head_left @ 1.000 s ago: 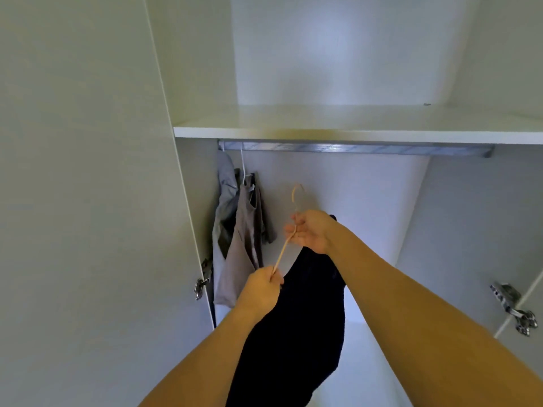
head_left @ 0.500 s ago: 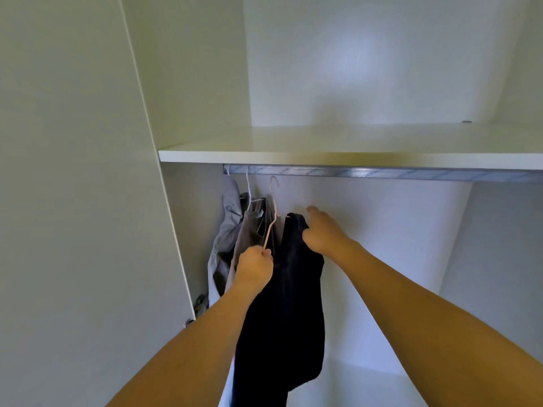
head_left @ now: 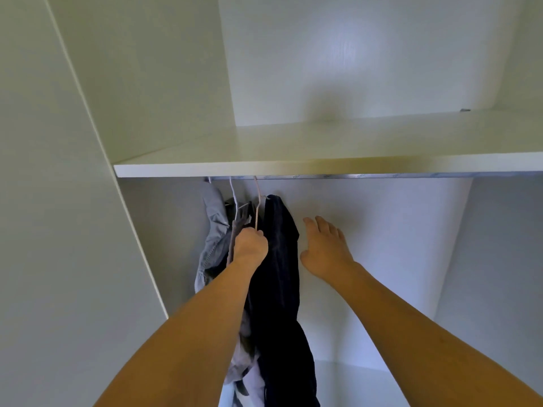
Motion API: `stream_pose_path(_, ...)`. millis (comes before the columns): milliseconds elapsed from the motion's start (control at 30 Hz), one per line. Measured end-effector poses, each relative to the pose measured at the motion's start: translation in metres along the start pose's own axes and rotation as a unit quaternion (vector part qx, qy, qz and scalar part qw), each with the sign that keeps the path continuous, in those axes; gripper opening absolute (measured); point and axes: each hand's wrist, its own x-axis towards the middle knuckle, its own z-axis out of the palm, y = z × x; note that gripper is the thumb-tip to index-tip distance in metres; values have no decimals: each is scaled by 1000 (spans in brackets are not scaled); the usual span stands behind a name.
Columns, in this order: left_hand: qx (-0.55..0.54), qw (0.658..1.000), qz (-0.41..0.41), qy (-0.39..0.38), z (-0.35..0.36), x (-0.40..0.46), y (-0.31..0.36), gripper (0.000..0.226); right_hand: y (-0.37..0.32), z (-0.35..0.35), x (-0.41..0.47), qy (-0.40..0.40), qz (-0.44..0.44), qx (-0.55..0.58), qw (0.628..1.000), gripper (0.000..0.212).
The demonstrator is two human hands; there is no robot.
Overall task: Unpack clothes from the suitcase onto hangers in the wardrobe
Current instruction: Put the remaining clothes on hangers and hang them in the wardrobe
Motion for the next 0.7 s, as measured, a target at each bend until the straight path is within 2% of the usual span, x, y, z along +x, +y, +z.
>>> stream_pose_path(67,-26,999,-11,-17,11,-2,-7,33,0,11,-2,-13,1,2,1000,73)
stream_pose_path(267,-40,998,21,41,18,-7,-22,31,1,50,-13,-14,12,8,1000,73)
stream_pose_path(400,-40,990,95,99,24,-36,-39,37,-5,70,-31,36,23,33,999,69)
stream_pose_path(533,-27,970,170,173,32,-83,-78,40,-18,93,-61,127,-16,90,988,61)
stream_pose_path(633,-31,976,150,158,39,-110,-117,40,-26,115,-90,145,-58,116,981,61)
stream_pose_path(700,-48,982,117,141,40,-131,-145,41,-32,134,-109,121,-73,123,982,60)
